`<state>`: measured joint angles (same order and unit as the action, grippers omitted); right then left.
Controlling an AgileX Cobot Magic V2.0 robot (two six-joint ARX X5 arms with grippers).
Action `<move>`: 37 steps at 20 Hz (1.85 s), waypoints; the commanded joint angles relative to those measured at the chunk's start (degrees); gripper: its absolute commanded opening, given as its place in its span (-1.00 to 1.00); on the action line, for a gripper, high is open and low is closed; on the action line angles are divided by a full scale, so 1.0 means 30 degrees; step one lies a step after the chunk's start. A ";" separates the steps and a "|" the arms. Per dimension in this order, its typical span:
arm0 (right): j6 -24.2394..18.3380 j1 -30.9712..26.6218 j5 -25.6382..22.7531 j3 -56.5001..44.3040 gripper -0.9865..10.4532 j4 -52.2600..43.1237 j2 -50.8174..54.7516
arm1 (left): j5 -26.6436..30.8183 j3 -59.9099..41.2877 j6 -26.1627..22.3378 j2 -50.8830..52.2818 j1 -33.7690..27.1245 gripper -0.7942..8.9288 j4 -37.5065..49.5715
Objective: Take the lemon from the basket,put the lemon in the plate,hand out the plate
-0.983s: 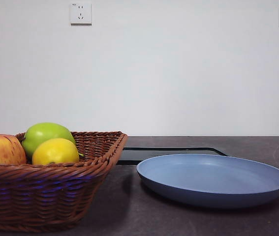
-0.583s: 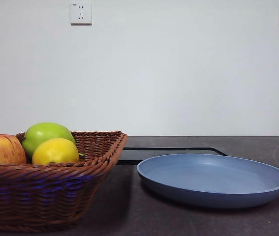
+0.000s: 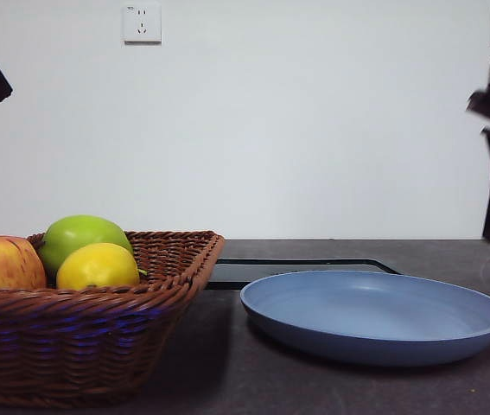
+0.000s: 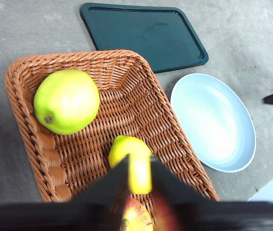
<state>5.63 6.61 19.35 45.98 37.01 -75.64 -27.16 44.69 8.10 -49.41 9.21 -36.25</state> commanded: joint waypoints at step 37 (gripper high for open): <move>0.1596 0.0284 -0.0109 0.0539 -0.82 0.1209 0.2557 | 0.6572 0.6339 0.2455 -0.7490 0.7155 -0.09 -0.4284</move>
<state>10.09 7.46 18.83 46.33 41.06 -67.70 -7.77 62.78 15.11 -71.13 30.26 -49.06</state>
